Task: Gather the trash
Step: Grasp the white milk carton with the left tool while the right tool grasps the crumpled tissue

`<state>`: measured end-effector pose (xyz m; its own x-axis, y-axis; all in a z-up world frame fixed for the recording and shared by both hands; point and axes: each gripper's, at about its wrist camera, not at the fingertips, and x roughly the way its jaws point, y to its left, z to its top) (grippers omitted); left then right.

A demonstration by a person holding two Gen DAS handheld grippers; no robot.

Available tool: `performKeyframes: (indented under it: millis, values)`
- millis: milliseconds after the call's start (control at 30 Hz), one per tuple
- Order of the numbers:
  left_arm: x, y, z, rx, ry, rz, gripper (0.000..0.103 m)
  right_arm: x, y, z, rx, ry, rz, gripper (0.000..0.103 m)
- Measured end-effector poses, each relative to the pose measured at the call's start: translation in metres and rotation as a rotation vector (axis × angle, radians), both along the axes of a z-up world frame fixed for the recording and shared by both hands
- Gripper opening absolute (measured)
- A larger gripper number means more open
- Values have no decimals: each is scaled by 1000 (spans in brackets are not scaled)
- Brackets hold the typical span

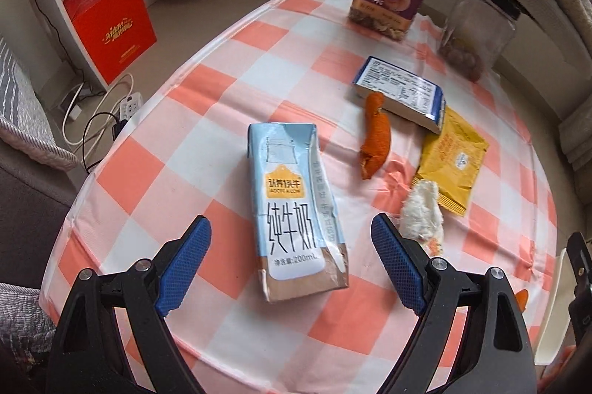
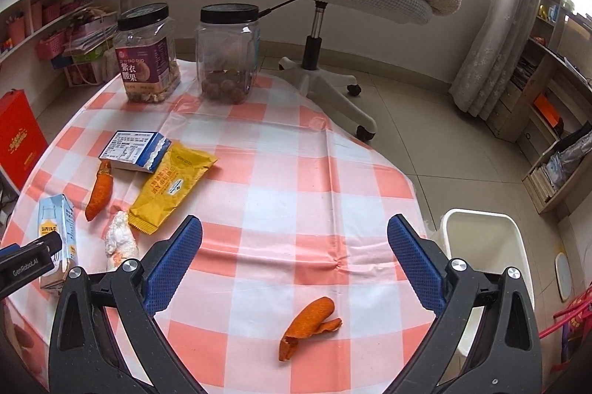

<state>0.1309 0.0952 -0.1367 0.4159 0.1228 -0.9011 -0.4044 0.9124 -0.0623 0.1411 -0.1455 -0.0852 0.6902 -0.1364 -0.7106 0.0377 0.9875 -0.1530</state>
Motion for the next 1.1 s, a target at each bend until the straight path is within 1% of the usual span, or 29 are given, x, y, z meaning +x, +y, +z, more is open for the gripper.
performKeyframes:
  millis: [167, 200, 267, 333, 367, 400, 433, 467, 533, 567, 667, 733, 867, 967, 1000, 1033, 1067, 1100]
  values:
    - [20, 11, -19, -34, 58, -20, 86, 6, 11, -11, 13, 49, 38, 96]
    - [22, 12, -24, -49, 73, -17, 86, 7, 12, -14, 14, 58, 45, 96]
    - [25, 16, -32, -102, 86, -14, 86, 9, 17, -20, 9, 78, 63, 96]
    - [27, 18, -38, -114, 102, -17, 85, 11, 21, -24, 6, 90, 76, 96]
    - [26, 18, -38, -100, 99, -22, 79, 12, 23, -26, 7, 98, 86, 96]
    - [26, 17, -37, -80, 96, -33, 69, 13, 26, -28, 11, 108, 99, 96]
    - [25, 18, -35, -74, 89, -45, 63, 14, 29, -30, 17, 117, 113, 96]
    - [24, 19, -33, -80, 81, -51, 59, 15, 34, -33, 25, 128, 128, 96]
    - [19, 25, -29, -102, 60, -53, 59, 17, 44, -39, 37, 150, 159, 96]
    - [15, 28, -25, -97, 43, -49, 58, 18, 50, -42, 44, 162, 177, 96]
    - [5, 34, -9, -40, -15, -54, 58, 21, 70, -53, 80, 206, 232, 96]
    - [-2, 40, 3, -22, -50, -54, 58, 23, 86, -60, 98, 228, 268, 96]
    - [-19, 52, 21, -8, -98, -49, 58, 23, 115, -70, 111, 260, 336, 96]
    - [-29, 62, 28, -19, -111, -49, 59, 24, 128, -79, 112, 276, 373, 96]
    - [-31, 65, 28, -22, -111, -50, 59, 23, 131, -81, 110, 279, 383, 95]
    - [-34, 67, 28, -22, -111, -50, 59, 23, 132, -84, 108, 280, 389, 87]
    - [-35, 69, 27, -23, -110, -49, 59, 23, 133, -86, 106, 286, 395, 73]
    - [-36, 70, 26, -23, -110, -48, 59, 23, 133, -89, 105, 301, 400, 64]
